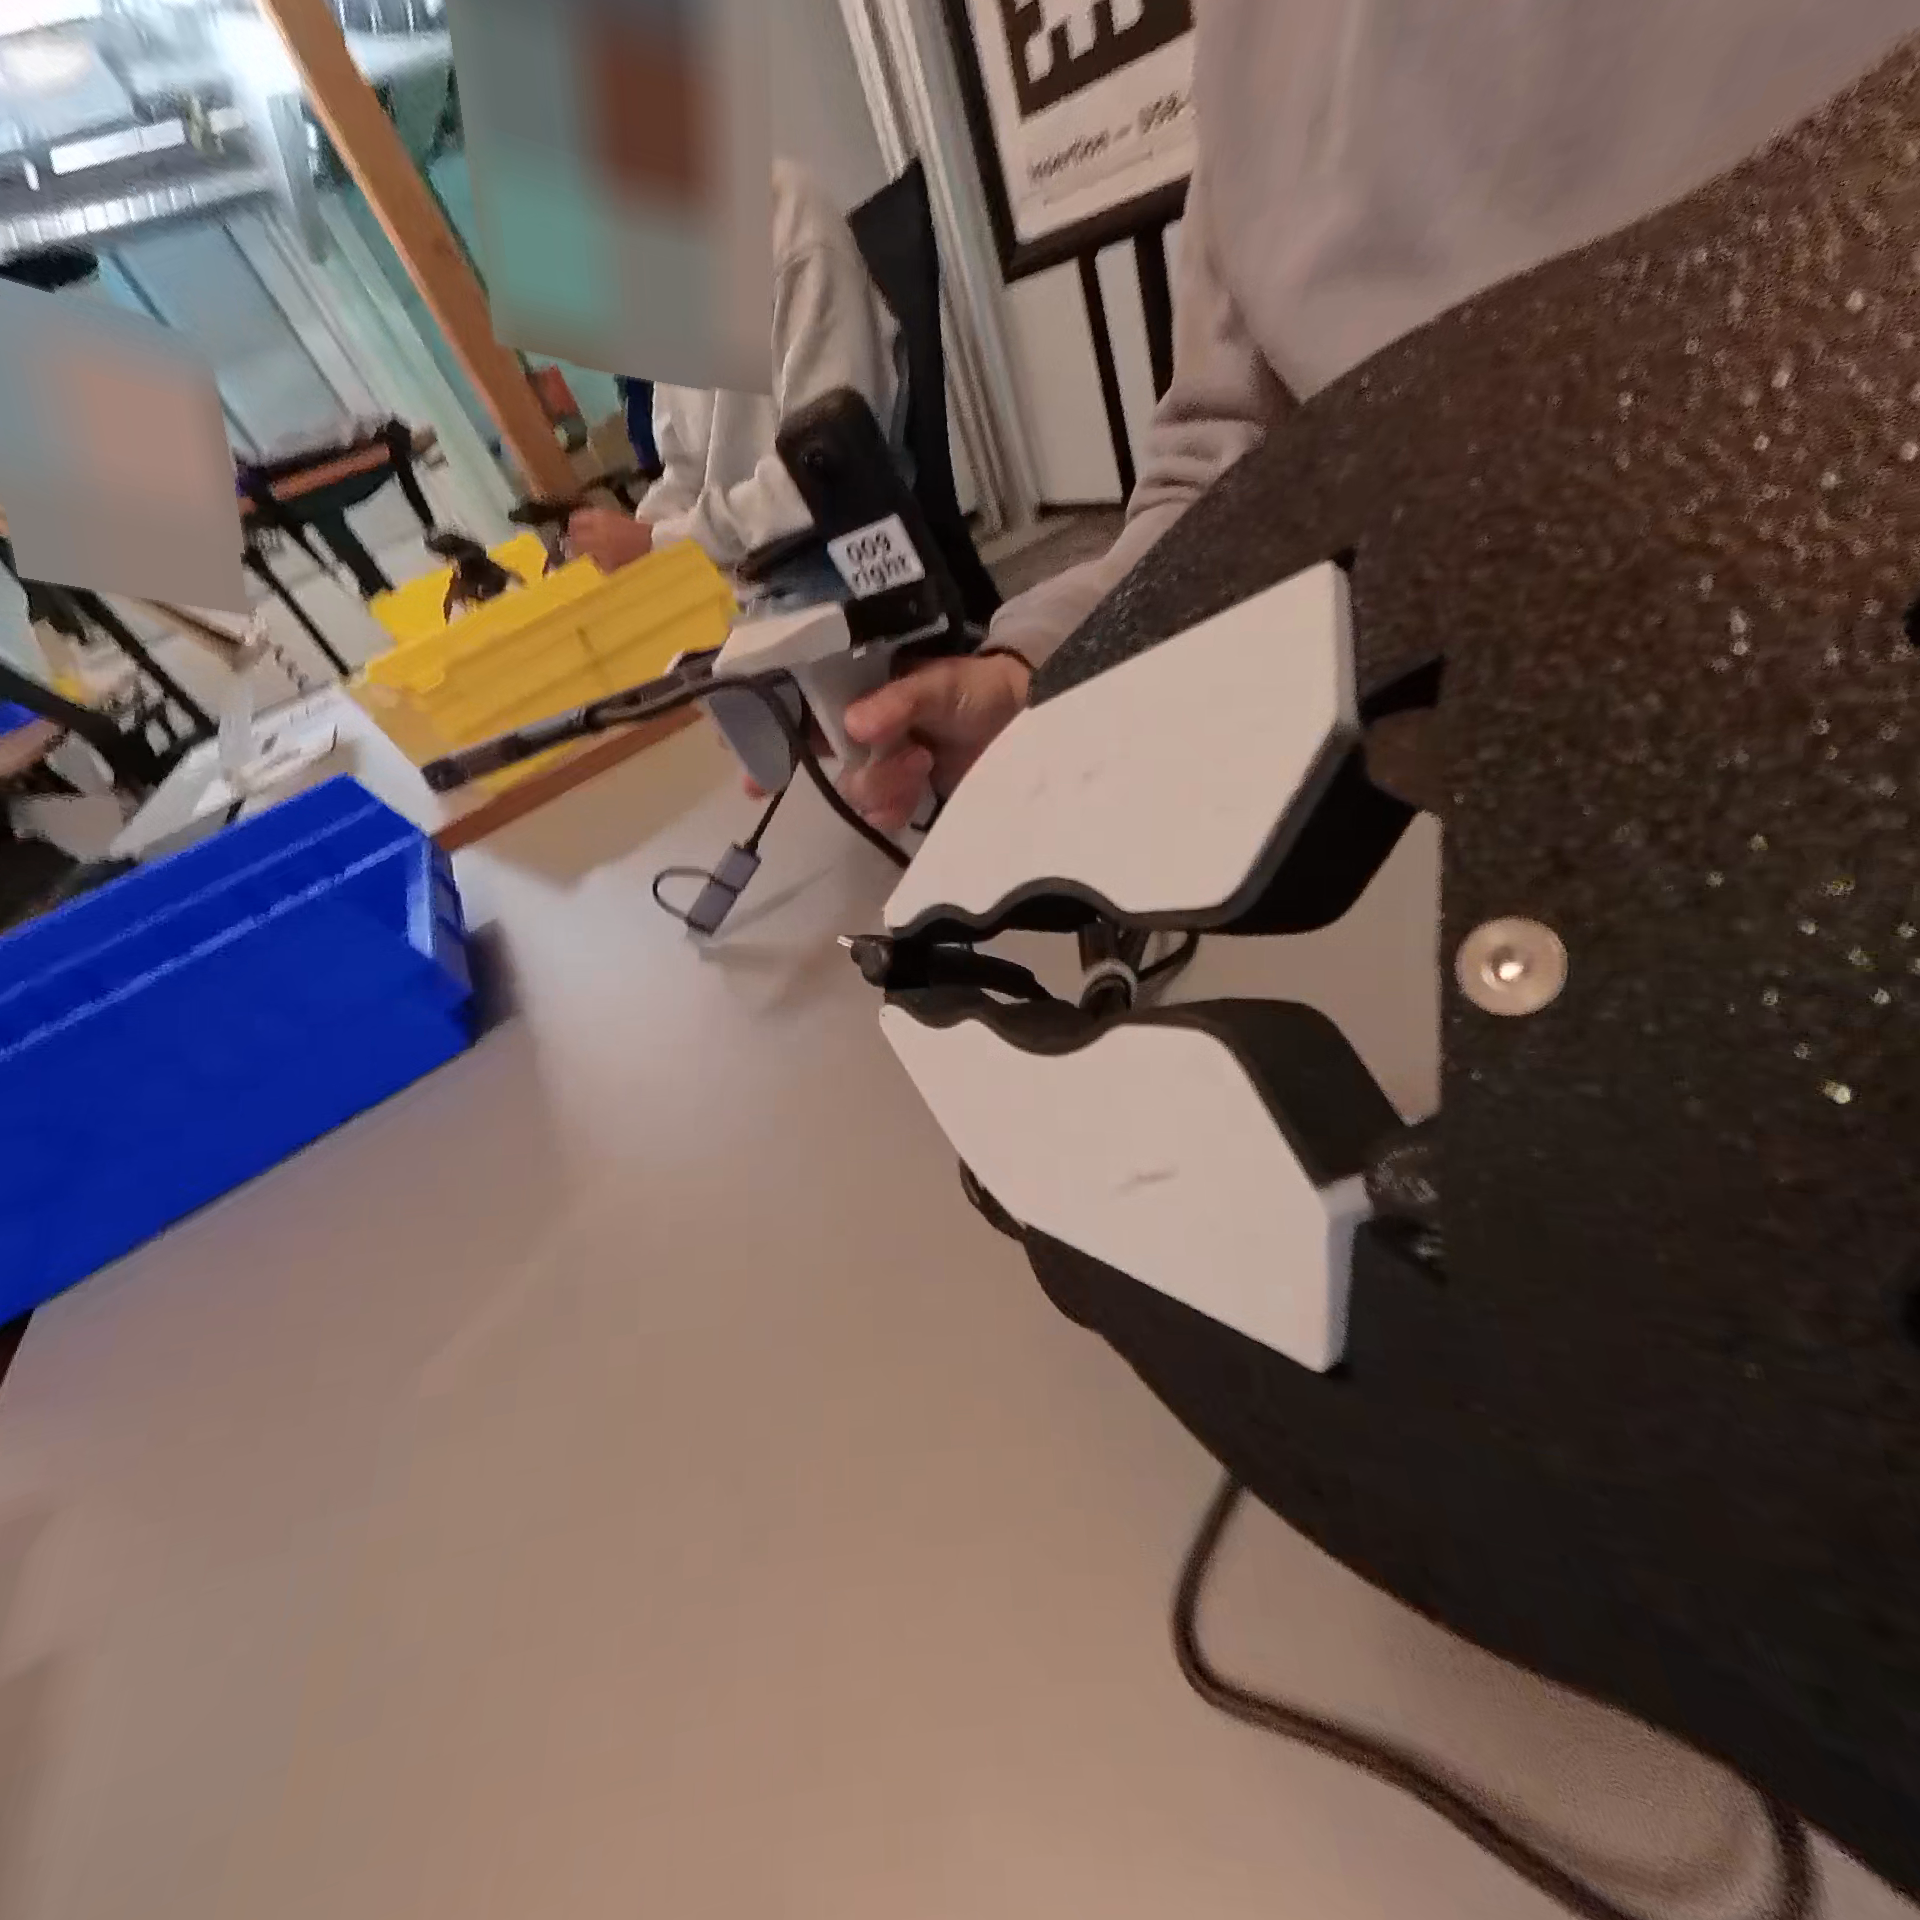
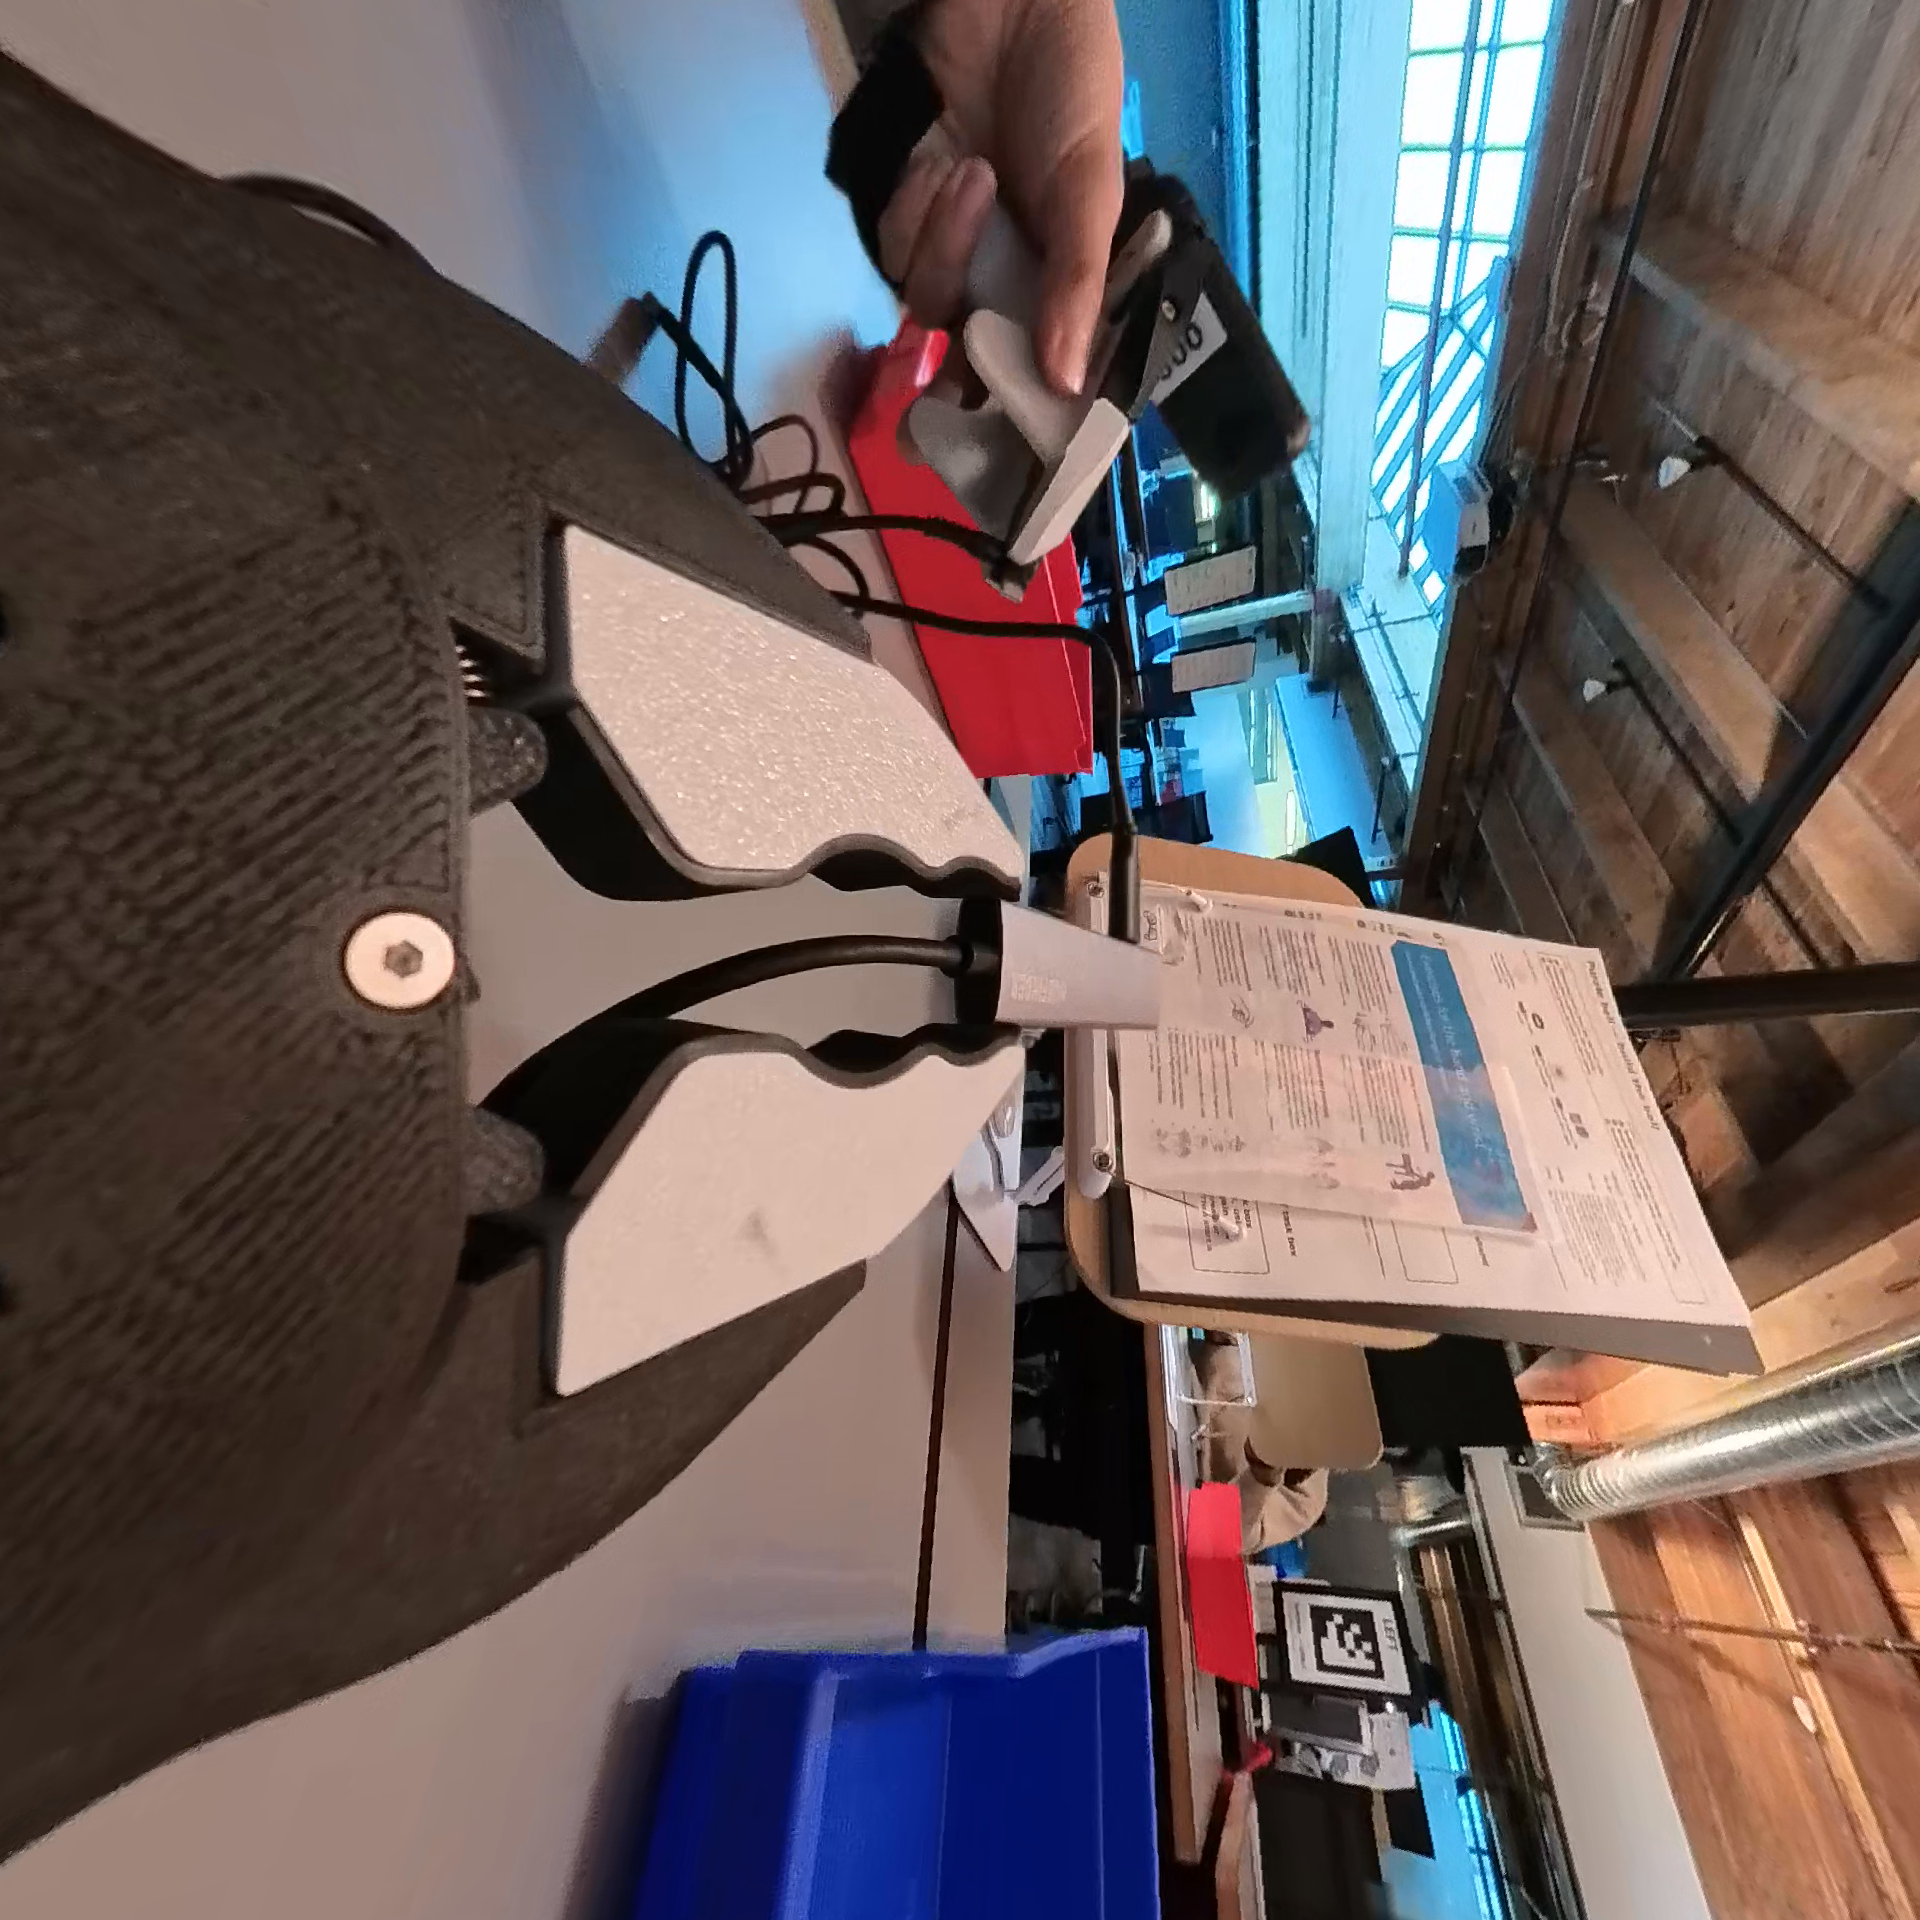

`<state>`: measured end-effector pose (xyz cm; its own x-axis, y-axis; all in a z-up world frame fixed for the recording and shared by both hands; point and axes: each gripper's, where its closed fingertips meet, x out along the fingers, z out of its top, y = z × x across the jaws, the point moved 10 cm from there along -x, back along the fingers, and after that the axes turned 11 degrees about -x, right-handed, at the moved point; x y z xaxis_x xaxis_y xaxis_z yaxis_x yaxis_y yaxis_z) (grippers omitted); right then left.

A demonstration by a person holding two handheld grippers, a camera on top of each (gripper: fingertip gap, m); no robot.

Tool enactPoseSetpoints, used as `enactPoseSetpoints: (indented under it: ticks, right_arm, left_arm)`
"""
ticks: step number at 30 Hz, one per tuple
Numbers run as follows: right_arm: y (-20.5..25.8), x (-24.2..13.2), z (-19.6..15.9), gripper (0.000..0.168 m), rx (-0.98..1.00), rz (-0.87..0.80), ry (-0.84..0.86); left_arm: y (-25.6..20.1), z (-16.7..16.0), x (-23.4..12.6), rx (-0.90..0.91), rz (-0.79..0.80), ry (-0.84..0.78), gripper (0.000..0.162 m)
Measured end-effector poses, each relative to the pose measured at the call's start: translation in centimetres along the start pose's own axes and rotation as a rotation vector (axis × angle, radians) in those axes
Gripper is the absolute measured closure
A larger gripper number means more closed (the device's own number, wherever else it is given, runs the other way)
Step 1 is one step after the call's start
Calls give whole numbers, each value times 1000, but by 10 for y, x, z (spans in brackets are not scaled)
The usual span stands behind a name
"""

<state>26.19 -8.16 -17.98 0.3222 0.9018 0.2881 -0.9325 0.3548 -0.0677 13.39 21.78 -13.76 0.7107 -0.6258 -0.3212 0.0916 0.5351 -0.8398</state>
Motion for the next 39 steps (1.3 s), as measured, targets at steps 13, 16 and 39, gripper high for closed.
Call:
enactPoseSetpoints:
  ticks: [13,16,39]
  right_arm:
    - [13,6,0,145,-132,-63,90]
    - [16,7,0,144,-154,-75,101]
    - [28,9,0,144,-238,-49,104]
  left_arm:
    - [-42,-34,62,-125,-262,-43,155]
    - [-53,-37,76,-194,-234,-155,155]
    - [-38,-40,119,-469,-257,-332,155]
